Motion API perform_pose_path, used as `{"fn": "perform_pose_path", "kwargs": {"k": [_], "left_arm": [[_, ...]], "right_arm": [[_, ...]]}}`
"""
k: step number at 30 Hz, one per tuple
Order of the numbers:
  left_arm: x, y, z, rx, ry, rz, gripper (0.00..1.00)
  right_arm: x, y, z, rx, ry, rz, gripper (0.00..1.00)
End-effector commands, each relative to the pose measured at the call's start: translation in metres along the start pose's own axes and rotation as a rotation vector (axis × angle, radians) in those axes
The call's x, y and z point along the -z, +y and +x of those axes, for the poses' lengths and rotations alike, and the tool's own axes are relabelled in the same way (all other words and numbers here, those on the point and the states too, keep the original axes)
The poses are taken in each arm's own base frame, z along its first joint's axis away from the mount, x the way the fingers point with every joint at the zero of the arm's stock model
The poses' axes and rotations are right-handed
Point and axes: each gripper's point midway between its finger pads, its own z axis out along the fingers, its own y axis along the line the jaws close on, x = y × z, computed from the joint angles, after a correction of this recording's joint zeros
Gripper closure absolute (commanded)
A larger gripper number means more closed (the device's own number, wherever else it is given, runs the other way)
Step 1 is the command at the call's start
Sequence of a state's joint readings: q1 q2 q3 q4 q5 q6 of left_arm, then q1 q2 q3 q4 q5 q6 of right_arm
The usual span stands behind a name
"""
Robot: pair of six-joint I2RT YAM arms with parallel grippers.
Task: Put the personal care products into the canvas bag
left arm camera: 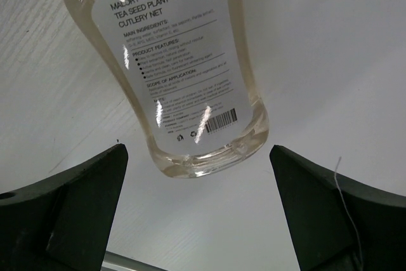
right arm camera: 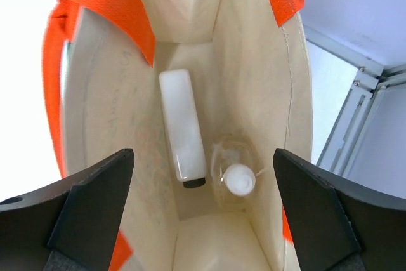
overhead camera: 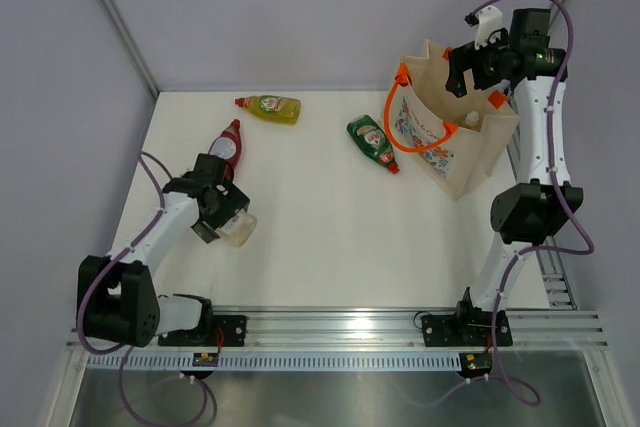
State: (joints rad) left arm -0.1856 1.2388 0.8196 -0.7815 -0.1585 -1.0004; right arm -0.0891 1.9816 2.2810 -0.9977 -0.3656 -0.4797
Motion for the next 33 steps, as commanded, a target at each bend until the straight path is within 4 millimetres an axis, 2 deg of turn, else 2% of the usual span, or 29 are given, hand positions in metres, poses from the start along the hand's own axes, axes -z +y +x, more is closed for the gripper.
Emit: {"fn": "perform_pose_path", "kwargs": {"k": [1, 2, 4, 5, 7, 8, 10, 11, 12, 14, 15, 19, 22, 24, 26, 27, 30, 31, 32, 33], "left_arm": [[-0.006, -0.022, -0.024, -0.011, -0.036, 0.025, 0.01], [-0.01, -0.023, -0.027, -0.015, -0.035, 0.016, 0.01], [-0.02, -0.022, -0.031, -0.013, -0.024, -0.021, 0.01], [-0.022, -0.019, -0.031, -0.013, -0.015, -0.047, 0.01], [-0.031, -0.015, -0.033, -0.017, 0.0, -0.087, 0.01], [-0.032, -0.014, -0.035, -0.021, -0.002, -0.093, 0.01], [-0.035, -0.013, -0.039, -0.014, -0.006, -0.105, 0.01], [-0.036, -0.013, -0.041, -0.015, -0.01, -0.105, 0.01], [-0.037, -0.014, -0.044, -0.012, -0.017, -0.099, 0.01], [-0.046, -0.013, -0.047, -0.008, -0.011, -0.114, 0.01], [-0.049, -0.014, -0.048, -0.008, -0.004, -0.113, 0.01], [-0.066, -0.013, -0.053, -0.004, 0.021, -0.145, 0.01], [-0.075, -0.01, -0.053, -0.003, 0.03, -0.172, 0.02], [-0.078, -0.009, -0.054, -0.006, 0.028, -0.176, 0.1], [-0.08, -0.01, -0.054, -0.018, 0.021, -0.159, 0.29], [-0.077, -0.014, -0.053, -0.022, 0.021, -0.132, 0.52], [-0.074, -0.021, -0.046, -0.045, 0.044, -0.054, 0.79], [-0.067, -0.03, -0.049, -0.05, 0.029, 0.001, 0.94], [-0.066, -0.03, -0.04, -0.055, 0.05, 0.033, 1.0], [-0.06, -0.039, -0.028, -0.054, 0.105, 0.109, 1.0]], "right_arm": [[0.053, 0.035, -0.03, 0.054, -0.114, -0.1, 0.01], [0.066, 0.042, -0.034, 0.06, -0.139, -0.113, 0.0], [0.068, 0.06, -0.027, 0.046, -0.145, -0.193, 0.0], [0.081, 0.068, -0.031, 0.055, -0.17, -0.207, 0.0], [0.082, 0.087, -0.021, 0.04, -0.176, -0.293, 0.01], [0.094, 0.095, -0.023, 0.049, -0.198, -0.307, 0.01], [0.094, 0.109, -0.012, 0.04, -0.197, -0.359, 0.01], [0.103, 0.118, -0.014, 0.044, -0.217, -0.386, 0.0], [0.1, 0.125, -0.005, 0.033, -0.201, -0.414, 0.01], [0.105, 0.144, 0.001, 0.05, -0.2, -0.462, 0.01], [0.1, 0.153, 0.011, 0.044, -0.174, -0.488, 0.01], [0.1, 0.202, 0.027, 0.11, -0.148, -0.594, 0.01], [0.098, 0.229, 0.04, 0.122, -0.127, -0.658, 0.0], [0.097, 0.253, 0.05, 0.115, -0.097, -0.714, 0.01], [0.097, 0.269, 0.052, 0.103, -0.093, -0.756, 0.01], [0.094, 0.283, 0.057, 0.101, -0.079, -0.789, 0.01], [0.091, 0.315, 0.067, 0.004, -0.018, -0.894, 0.03], [0.088, 0.324, 0.072, -0.047, 0.018, -0.934, 0.03], [0.087, 0.333, 0.076, -0.112, 0.06, -0.962, 0.04], [0.084, 0.344, 0.079, -0.13, 0.078, -0.995, 0.04]]}}
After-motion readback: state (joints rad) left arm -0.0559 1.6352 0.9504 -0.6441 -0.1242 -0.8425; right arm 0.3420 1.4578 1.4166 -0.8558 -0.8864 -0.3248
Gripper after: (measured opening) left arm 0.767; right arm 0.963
